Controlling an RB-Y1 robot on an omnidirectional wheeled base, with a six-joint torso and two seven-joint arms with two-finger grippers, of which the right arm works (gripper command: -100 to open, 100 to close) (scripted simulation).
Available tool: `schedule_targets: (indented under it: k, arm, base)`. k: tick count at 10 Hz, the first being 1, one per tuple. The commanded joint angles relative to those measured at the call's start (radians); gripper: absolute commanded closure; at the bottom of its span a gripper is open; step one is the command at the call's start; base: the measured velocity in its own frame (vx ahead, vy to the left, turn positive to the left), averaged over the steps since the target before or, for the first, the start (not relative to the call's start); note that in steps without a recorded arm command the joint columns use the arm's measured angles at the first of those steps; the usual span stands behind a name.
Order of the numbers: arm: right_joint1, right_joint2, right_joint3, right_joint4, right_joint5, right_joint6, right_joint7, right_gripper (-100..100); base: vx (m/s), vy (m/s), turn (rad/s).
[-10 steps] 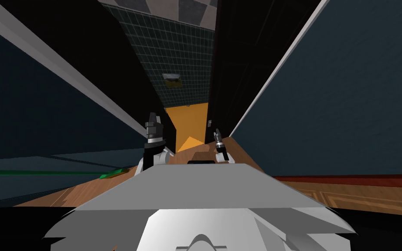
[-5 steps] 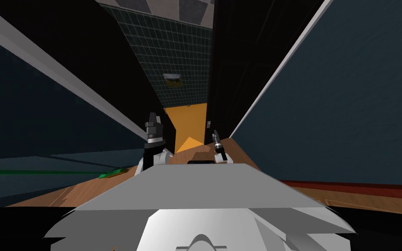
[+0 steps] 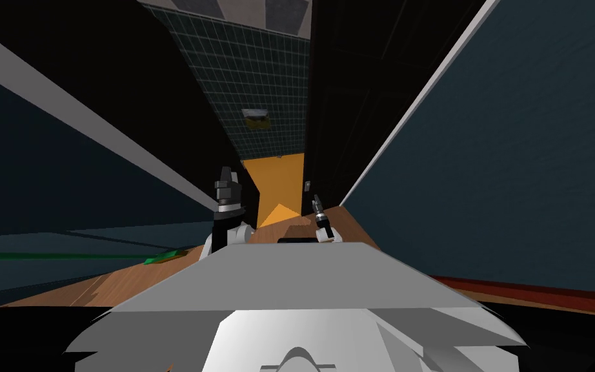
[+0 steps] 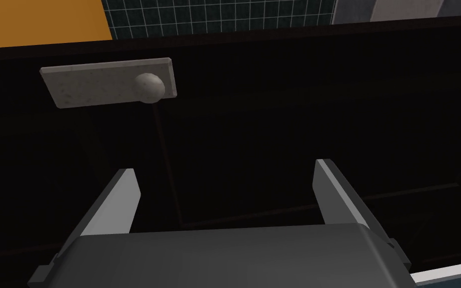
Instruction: Push the door open
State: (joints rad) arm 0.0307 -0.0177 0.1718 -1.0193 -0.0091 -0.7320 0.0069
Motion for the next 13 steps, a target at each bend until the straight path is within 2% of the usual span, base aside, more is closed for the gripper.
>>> schedule_targets:
  k: [1, 6, 7, 9, 11, 12, 13]
  arm:
    - [-0.019, 0.006, 0.003, 0.048, 0.002, -0.008, 0.002, -100]
    - [-0.064, 0.029, 0.014, 0.164, 0.01, -0.019, 0.008, -100]
    - [-0.079, 0.038, 0.017, 0.205, 0.013, -0.023, 0.01, -100]
    - [-0.085, 0.042, 0.019, 0.221, 0.014, -0.024, 0.011, -100]
    - [-0.105, 0.056, 0.024, 0.273, 0.018, -0.029, 0.013, -100]
    - [-0.106, 0.053, 0.021, 0.274, 0.016, -0.038, 0.013, -100]
    - [-0.106, 0.024, 0.019, 0.281, 0.015, -0.044, 0.013, -100]
  base:
    - [0.058, -0.078, 0.035]
    - [0.08, -0.089, 0.037]
    - [0.087, -0.086, 0.042]
    - [0.065, -0.063, 0.023]
    - [0.085, -0.091, 0.038]
    - [0.044, -0.047, 0.014]
    - [0.102, 0.001, 0.021]
